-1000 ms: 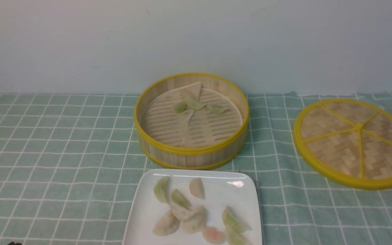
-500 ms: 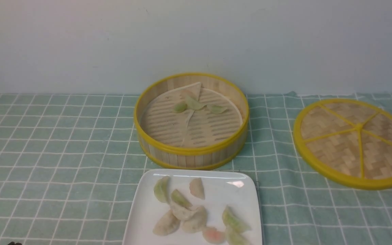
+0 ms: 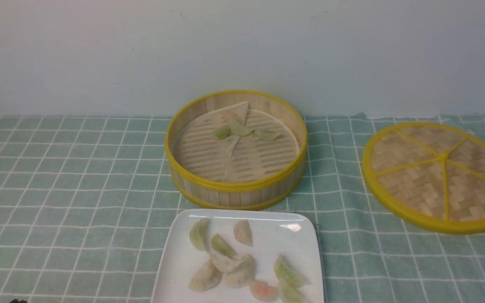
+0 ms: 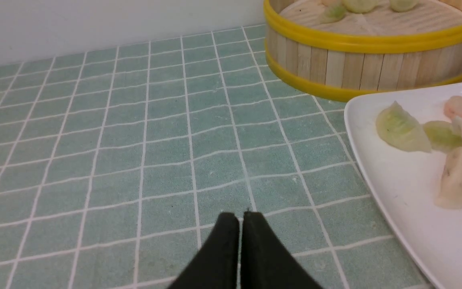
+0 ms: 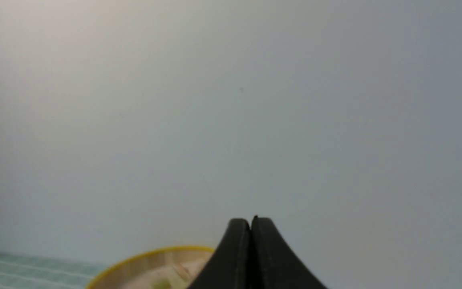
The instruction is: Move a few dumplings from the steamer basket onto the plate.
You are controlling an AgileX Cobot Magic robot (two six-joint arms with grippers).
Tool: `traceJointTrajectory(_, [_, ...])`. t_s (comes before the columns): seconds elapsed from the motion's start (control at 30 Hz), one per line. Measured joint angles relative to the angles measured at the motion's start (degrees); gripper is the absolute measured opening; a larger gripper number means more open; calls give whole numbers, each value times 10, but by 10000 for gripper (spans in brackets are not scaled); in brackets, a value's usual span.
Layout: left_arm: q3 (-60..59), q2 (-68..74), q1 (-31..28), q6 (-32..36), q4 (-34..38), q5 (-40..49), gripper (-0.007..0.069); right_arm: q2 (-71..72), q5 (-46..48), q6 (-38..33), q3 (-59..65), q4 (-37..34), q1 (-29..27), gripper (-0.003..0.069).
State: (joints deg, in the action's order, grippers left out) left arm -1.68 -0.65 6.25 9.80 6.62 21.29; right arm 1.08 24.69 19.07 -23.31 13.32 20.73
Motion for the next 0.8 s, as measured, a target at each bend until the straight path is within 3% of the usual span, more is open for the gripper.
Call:
traceJointTrajectory(0.3, [0,0,0,0,0,1,-6,0,6,0,213,-7,-174,-15])
traceJointTrajectory(0.8, [0,0,0,0,0,1,-6,-1,-19,-6,243,-8,-193,-15])
